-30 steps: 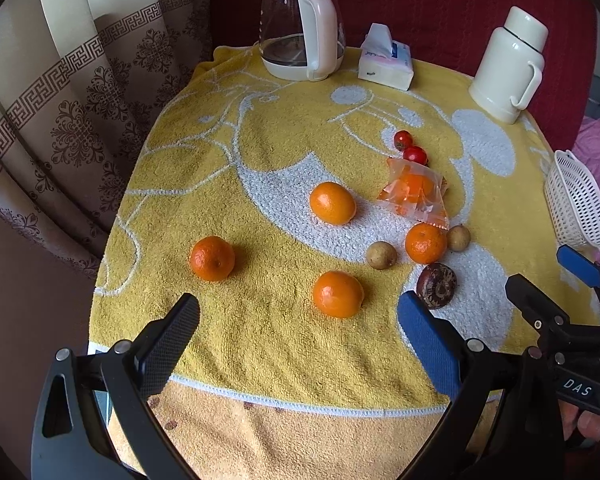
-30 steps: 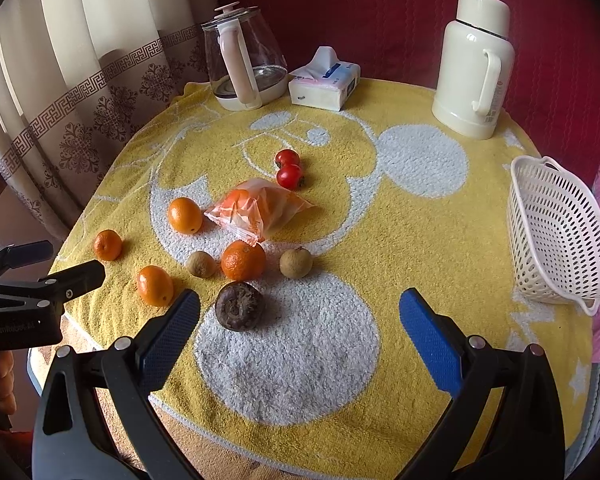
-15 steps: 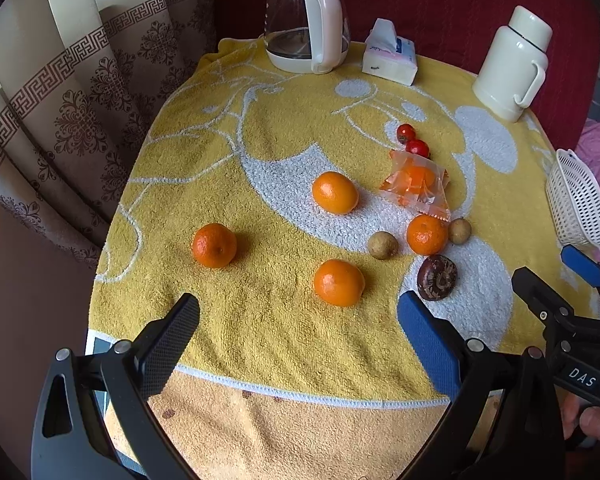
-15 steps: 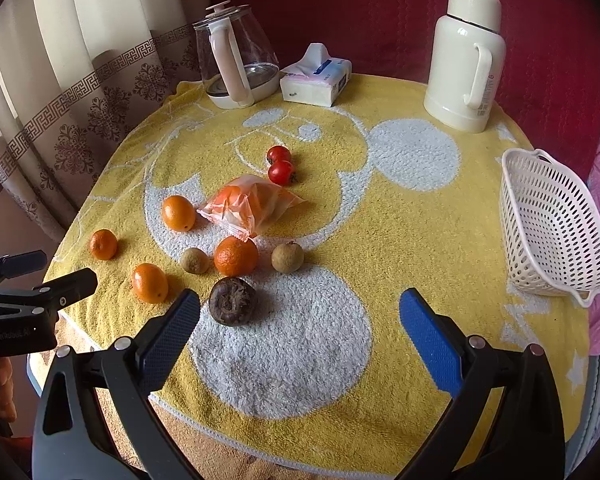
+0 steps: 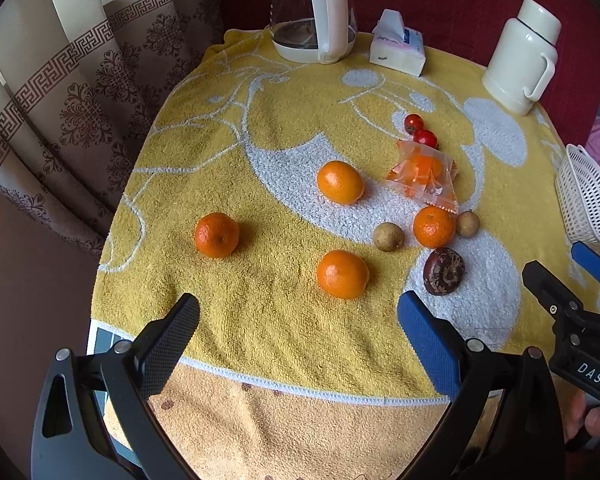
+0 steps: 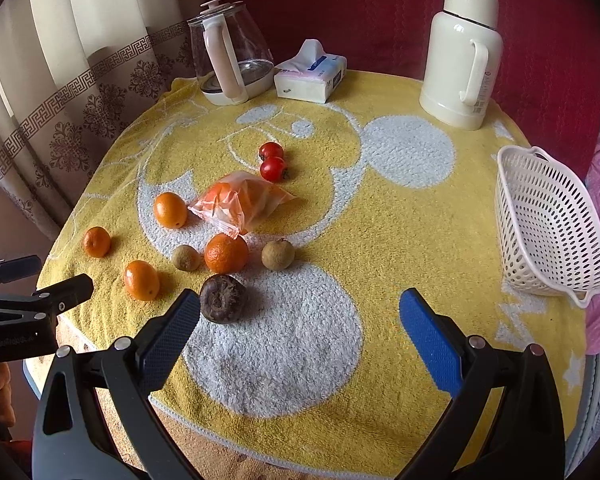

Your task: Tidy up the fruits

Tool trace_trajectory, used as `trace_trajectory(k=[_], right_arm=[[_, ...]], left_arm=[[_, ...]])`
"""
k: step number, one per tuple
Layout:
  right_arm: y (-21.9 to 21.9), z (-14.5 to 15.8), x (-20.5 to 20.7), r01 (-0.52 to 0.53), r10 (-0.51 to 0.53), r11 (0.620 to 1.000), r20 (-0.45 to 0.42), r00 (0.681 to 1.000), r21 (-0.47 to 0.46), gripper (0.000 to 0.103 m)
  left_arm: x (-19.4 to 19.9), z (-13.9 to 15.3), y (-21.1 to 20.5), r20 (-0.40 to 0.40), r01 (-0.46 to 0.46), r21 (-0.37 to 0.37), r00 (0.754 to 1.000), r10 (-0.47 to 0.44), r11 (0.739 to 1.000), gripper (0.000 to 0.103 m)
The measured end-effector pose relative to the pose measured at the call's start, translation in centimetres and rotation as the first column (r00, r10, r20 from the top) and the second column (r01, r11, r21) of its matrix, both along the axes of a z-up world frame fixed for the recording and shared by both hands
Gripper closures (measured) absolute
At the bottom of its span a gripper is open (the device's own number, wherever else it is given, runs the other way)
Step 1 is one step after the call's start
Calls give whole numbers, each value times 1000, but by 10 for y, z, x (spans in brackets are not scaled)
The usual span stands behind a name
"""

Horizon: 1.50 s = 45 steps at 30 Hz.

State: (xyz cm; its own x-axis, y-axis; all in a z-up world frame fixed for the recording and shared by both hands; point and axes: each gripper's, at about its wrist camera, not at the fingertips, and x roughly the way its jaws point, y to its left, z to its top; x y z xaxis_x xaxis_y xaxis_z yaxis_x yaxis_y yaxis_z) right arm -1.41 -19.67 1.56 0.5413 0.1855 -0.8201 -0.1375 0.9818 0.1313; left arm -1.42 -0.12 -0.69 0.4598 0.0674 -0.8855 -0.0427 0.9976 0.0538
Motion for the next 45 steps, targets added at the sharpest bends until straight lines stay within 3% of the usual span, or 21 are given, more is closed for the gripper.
trace_trajectory(k=[13, 19, 28, 38, 45], right_arm=[[-1, -5, 4, 2, -2, 1000, -13, 1000, 13, 2], [3, -6, 4, -17, 18, 1000, -22, 1000, 25, 2], [12, -12, 7, -26, 26, 1000, -44, 999, 13, 2], [14, -19, 9, 7, -7, 1000, -71, 997, -7, 2], [15, -22, 10, 22, -23, 1000, -88, 996, -17, 2]], left_arm=[[4, -5, 9, -12, -28, -44, 1000, 28, 999, 5], [9, -11, 36, -19, -97, -80, 995, 96, 992, 5], [28, -25, 79, -24, -158, -68, 987, 157, 985, 5], [57, -39, 92, -24, -115, -98, 993, 113, 989, 5], [69, -49, 98, -37, -90, -120, 996, 86, 989, 10]])
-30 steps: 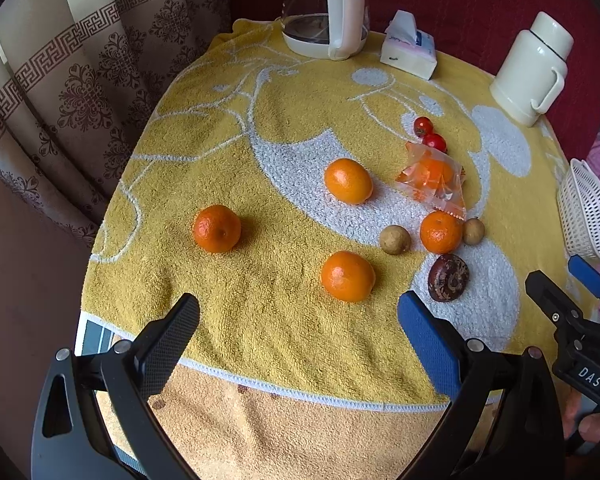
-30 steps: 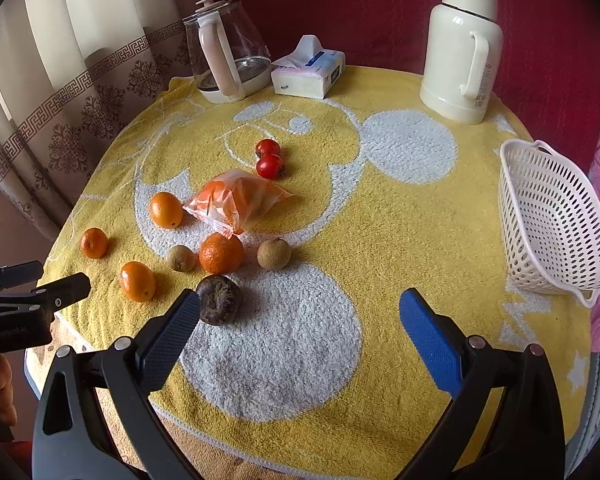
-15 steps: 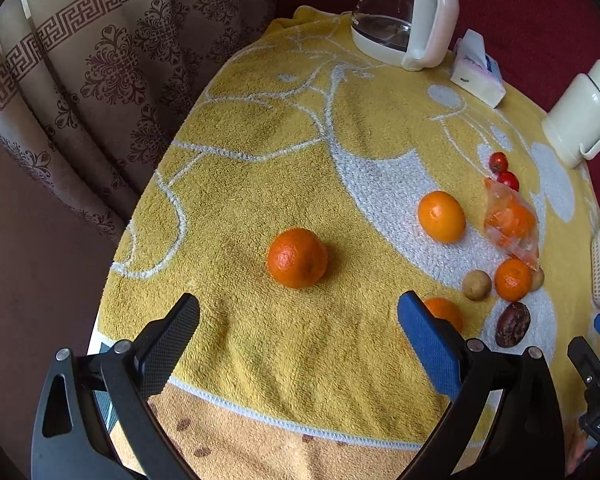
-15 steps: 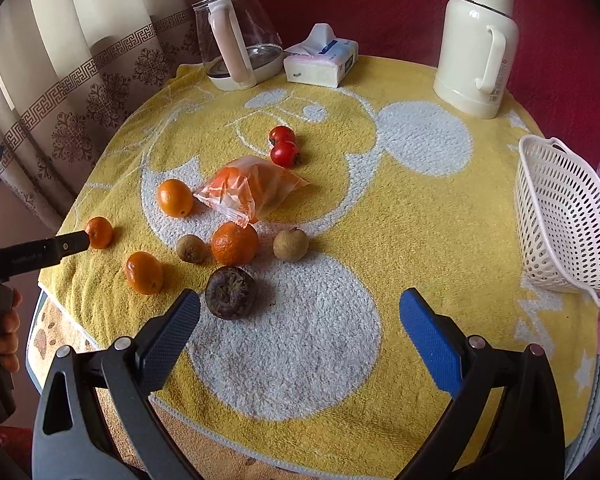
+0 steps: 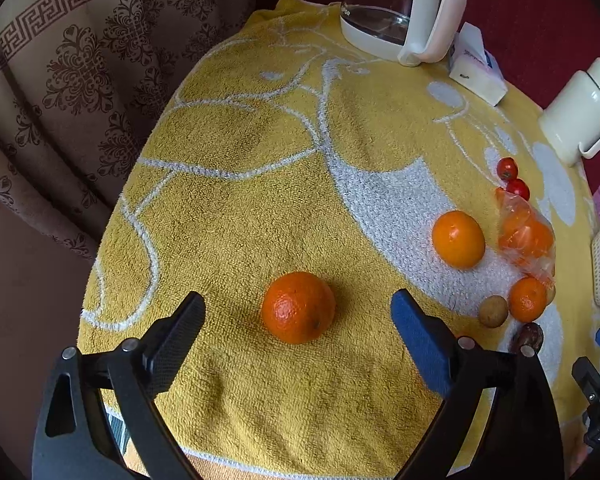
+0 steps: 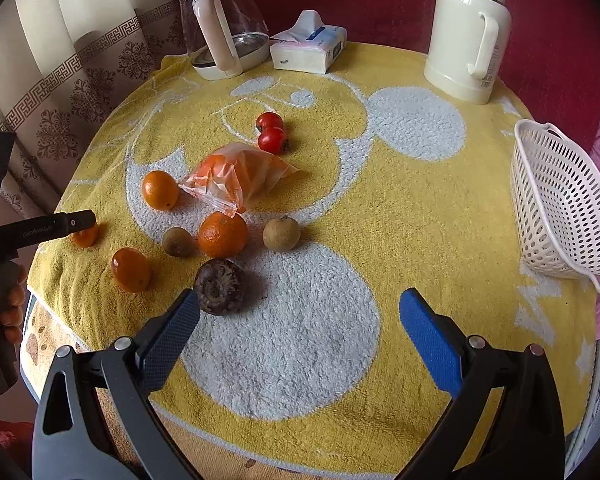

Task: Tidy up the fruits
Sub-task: 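Move the left tool to the large orange and close around it, then close the right tool on the dark mangosteen while the left tool holds the orange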

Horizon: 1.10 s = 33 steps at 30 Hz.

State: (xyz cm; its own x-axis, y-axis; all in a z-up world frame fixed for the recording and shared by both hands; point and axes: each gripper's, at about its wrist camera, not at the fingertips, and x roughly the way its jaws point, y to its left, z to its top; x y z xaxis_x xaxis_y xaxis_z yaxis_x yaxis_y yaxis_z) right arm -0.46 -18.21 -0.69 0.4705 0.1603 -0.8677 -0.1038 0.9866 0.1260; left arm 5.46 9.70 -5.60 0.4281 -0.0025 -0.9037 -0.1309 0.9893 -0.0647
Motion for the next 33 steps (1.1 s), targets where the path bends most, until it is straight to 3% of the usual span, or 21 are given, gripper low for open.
trace_trajectory(k=[10, 20, 28, 30, 33], right_arm=[[6, -4, 4, 0, -1, 1000, -19, 1000, -6, 2], [15, -8, 10, -22, 22, 1000, -30, 999, 8, 2], [28, -15, 19, -62, 64, 997, -42, 997, 40, 3], [31, -18, 21, -75, 78, 996, -51, 996, 54, 5], [35, -26, 25, -93, 98, 993, -76, 992, 68, 18]], left_arm=[[9, -10, -2, -20, 23, -19, 1000, -24, 1000, 21], [7, -15, 5, -35, 16, -29, 999, -17, 999, 51], [5, -11, 8, -30, 36, -49, 999, -37, 998, 63], [5, -11, 7, -30, 37, -51, 999, -39, 998, 63], [4, -11, 8, -27, 41, -55, 999, -42, 998, 63]])
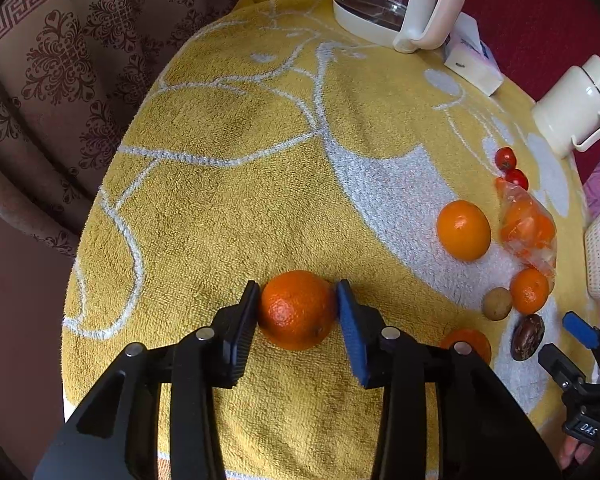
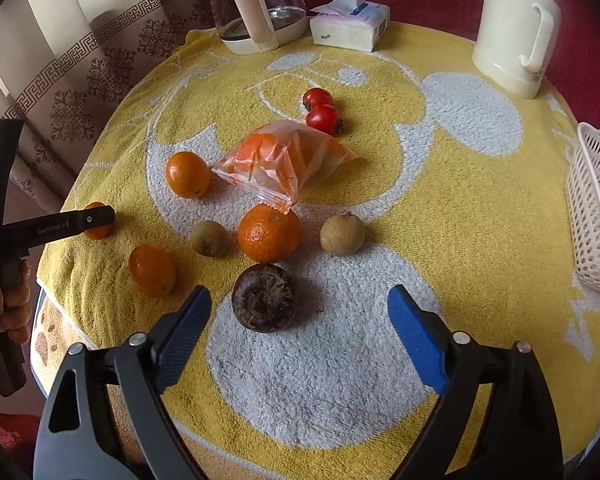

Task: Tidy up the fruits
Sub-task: 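Close the right tool on the dark mangosteen while the left tool holds the orange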

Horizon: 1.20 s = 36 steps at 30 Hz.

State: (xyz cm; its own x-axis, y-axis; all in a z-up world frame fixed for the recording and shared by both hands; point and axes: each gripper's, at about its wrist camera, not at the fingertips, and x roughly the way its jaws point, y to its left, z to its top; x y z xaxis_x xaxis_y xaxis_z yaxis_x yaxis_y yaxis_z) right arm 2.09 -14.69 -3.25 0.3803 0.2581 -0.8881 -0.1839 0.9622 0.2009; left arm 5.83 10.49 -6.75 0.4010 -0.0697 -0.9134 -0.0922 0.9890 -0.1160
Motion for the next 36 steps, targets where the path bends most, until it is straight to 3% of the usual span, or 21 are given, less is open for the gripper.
trace_trajectory(k=[10, 13, 17, 22, 26, 30, 36], right_arm=[[15, -16, 9, -49, 49, 999, -44, 998, -5, 45], [17, -17, 9, -61, 60, 998, -40, 997, -11, 47], [18, -17, 8, -72, 71, 997, -37, 997, -20, 48], [18, -17, 9, -73, 72, 997, -38, 997, -16, 48], [17, -17, 9, -71, 70, 997, -39, 997, -13, 48], [17, -17, 9, -71, 71, 997, -40, 997, -12, 48], [17, -17, 9, -71, 70, 997, -39, 997, -13, 48]], left_arm=[[-1, -2, 3, 12, 3, -27, 1000, -2, 1000, 62], [-2, -5, 4, 13, 6, -39, 1000, -6, 999, 59], [-3, -5, -3, 28, 49, -40, 998, -47, 998, 42], [-3, -7, -8, 23, 76, -23, 997, -75, 997, 34], [-2, -8, -6, 2, 57, -68, 998, -57, 996, 23], [0, -9, -7, -12, 24, -58, 1000, -25, 998, 23], [3, -11, -20, -28, 5, 30, 1000, -4, 1000, 23]])
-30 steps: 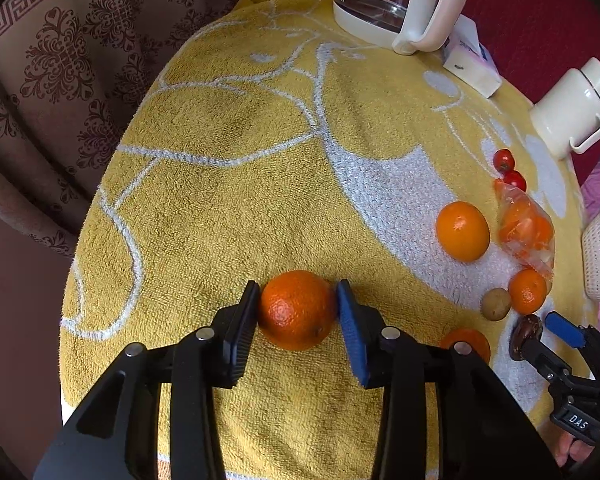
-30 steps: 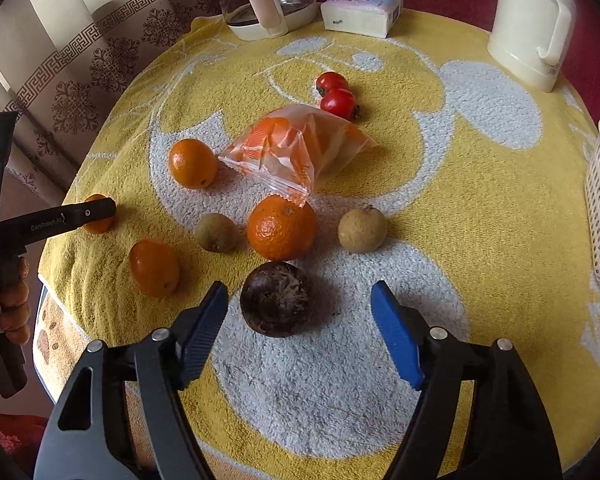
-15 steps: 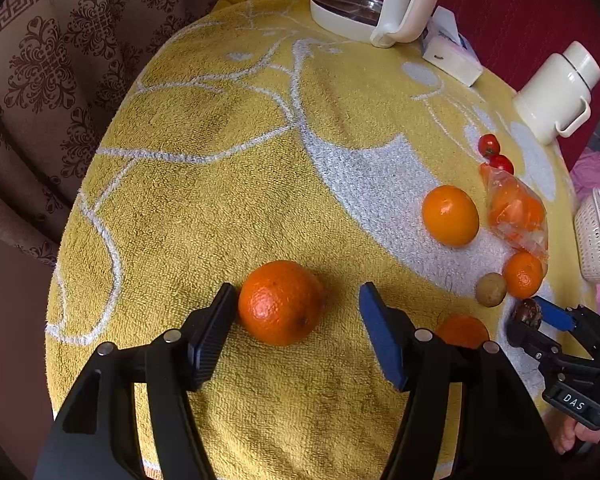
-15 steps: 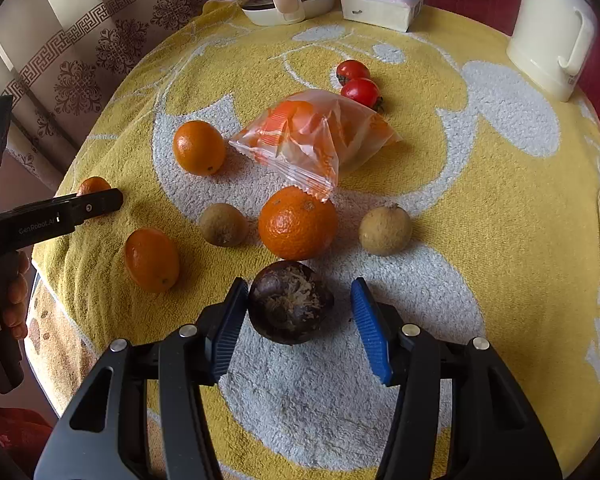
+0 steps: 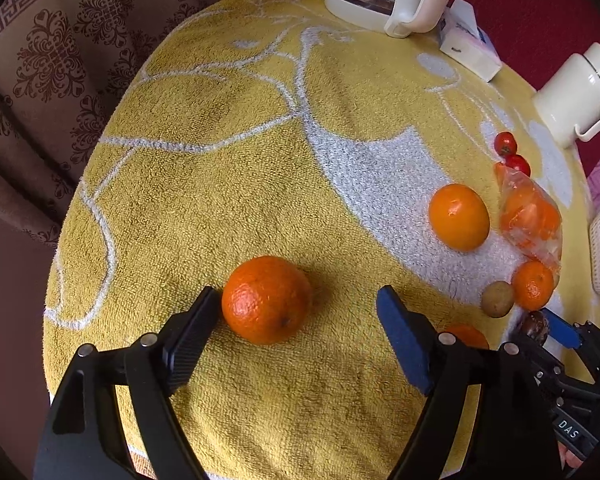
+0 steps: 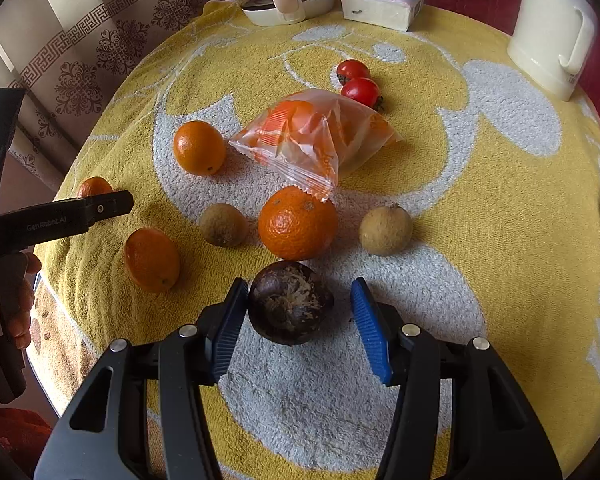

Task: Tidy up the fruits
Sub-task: 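Close the right tool on the dark mangosteen while the left tool holds the orange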

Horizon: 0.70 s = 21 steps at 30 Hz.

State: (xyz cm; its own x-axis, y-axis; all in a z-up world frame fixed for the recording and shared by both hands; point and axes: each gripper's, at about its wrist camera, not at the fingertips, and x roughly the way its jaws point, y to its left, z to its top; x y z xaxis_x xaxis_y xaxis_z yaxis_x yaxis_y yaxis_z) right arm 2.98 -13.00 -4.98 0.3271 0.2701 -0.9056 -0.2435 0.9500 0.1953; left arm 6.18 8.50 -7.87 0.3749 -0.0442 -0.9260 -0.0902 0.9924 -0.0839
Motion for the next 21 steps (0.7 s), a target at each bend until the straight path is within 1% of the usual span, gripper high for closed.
trace_trajectory(k=[3, 4, 6, 7, 8, 9, 10, 11, 21], right_arm=[[-1, 0, 0, 2, -2, 1000, -1, 1000, 3, 48], [-1, 1, 0, 2, -2, 1000, 0, 1000, 3, 48], [-1, 1, 0, 2, -2, 1000, 1, 1000, 1, 48], [-1, 1, 0, 2, -2, 1000, 2, 1000, 2, 48], [-1, 2, -1, 0, 0, 1000, 3, 1000, 9, 52], [0, 2, -1, -5, 5, 1000, 4, 1000, 13, 54], [2, 3, -2, -12, 12, 1000, 6, 1000, 13, 59], [4, 4, -3, -18, 18, 1000, 12, 1000, 3, 59], [-3, 11, -6, -16, 16, 1000, 28, 999, 16, 59]], left_arm=[[1, -1, -2, -6, 2, 15, 1000, -2, 1000, 23], [1, 0, -1, -4, -3, 13, 1000, 3, 1000, 25], [1, 1, 4, -1, -35, 23, 999, 35, 999, 43], [0, 2, 8, 1, -45, 18, 999, 45, 999, 47], [0, 3, 11, 1, -53, 19, 999, 53, 998, 57], [0, 3, 15, 2, -57, 15, 998, 57, 998, 63], [0, 4, 17, 5, -60, 5, 998, 60, 998, 63], [-1, 5, 19, 8, -58, -7, 998, 58, 998, 64], [-13, 19, 19, 35, -54, -8, 998, 54, 998, 64]])
